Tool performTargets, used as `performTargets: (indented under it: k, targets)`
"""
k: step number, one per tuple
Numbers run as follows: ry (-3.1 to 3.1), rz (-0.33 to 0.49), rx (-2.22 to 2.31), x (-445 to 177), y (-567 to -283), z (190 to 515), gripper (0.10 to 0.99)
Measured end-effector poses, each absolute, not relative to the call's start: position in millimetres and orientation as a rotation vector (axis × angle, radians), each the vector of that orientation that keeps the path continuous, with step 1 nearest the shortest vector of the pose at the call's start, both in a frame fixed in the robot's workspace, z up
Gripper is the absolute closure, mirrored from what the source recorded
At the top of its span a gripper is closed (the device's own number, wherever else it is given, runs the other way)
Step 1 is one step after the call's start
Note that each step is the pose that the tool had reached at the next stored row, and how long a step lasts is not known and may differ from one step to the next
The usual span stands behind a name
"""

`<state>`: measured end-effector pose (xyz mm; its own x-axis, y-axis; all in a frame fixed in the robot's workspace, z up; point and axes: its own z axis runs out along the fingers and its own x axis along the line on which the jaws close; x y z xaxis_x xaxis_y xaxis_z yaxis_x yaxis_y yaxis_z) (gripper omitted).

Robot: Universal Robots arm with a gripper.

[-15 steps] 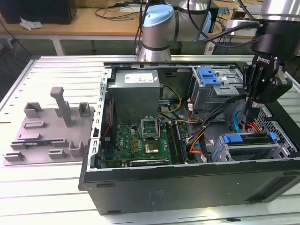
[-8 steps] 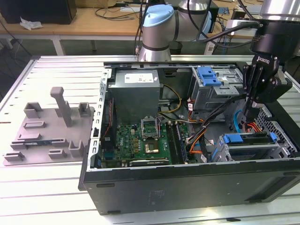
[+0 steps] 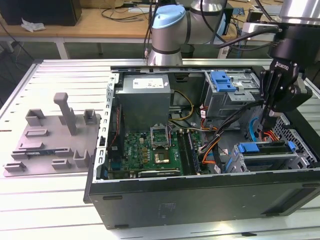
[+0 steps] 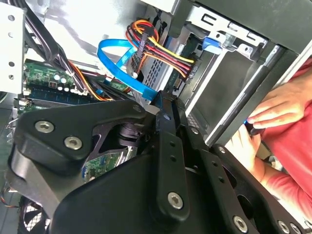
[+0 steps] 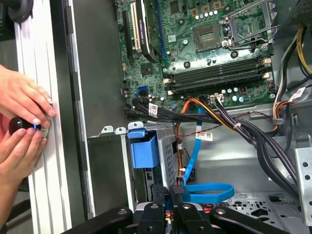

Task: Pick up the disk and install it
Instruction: 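Insert the second disk wire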

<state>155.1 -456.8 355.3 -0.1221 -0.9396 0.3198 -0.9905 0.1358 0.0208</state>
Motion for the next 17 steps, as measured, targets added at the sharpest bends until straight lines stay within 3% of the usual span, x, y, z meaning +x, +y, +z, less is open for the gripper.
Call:
performTargets:
  k: [17]
  targets:
    - [-2.251,0.206,1.965,152.1,-491.3,355.3,0.925]
